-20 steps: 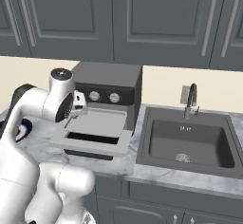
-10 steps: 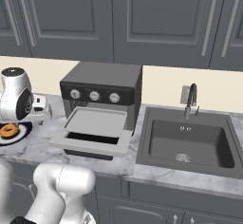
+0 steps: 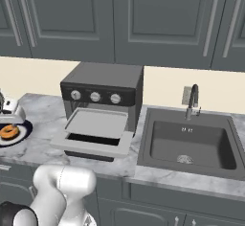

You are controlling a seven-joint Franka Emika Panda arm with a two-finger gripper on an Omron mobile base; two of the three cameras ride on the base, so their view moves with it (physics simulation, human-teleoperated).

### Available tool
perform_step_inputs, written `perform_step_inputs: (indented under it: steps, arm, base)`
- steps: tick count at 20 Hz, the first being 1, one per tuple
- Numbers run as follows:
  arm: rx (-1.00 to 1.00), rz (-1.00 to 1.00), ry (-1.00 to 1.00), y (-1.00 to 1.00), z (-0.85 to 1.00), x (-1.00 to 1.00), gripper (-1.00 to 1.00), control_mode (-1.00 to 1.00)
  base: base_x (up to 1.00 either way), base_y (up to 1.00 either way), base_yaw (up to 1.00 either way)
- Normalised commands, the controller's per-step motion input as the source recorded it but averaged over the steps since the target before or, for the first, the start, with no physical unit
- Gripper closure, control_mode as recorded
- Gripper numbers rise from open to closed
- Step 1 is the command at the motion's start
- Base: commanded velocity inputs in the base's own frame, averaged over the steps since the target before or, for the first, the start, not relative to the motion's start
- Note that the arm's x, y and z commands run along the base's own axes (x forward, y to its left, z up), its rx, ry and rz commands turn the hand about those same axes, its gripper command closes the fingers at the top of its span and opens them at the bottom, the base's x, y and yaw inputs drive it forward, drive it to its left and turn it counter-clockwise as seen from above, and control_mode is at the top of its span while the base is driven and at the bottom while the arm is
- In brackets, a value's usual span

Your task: Pick up the bagel from the plate, place it on the toaster oven rack, close the door, and set the timer.

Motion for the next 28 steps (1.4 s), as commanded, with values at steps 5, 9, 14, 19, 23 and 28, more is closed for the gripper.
perform_step_inputs:
  steps: [5,9,14,19,23,28]
  arm:
    - [-0.03,-0.12,0.0,0.7,-0.03,0.07,-1.0,-1.0]
    - [-0.03,-0.11,0.0,0.37,-0.11,0.25,-1.0,-1.0]
    - [-0.01,-0.08,0.0,0.1,-0.17,0.41,-1.0,-1.0]
    - [0.0,-0.07,0.03,0.06,-0.33,0.39,-1.0,-1.0]
    - [0.0,-0.05,0.06,0.18,-0.5,0.39,-1.0,-1.0]
    - [0.0,-0.02,0.08,0.38,-0.44,0.25,-1.0,-1.0]
  base:
    - [0.0,0.0,0.0]
    - [0.0,0.0,0.0]
    - [0.0,0.0,0.0]
    - [0.0,0.0,0.0]
    - [0.0,0.0,0.0]
    - [0.0,0.0,0.0]
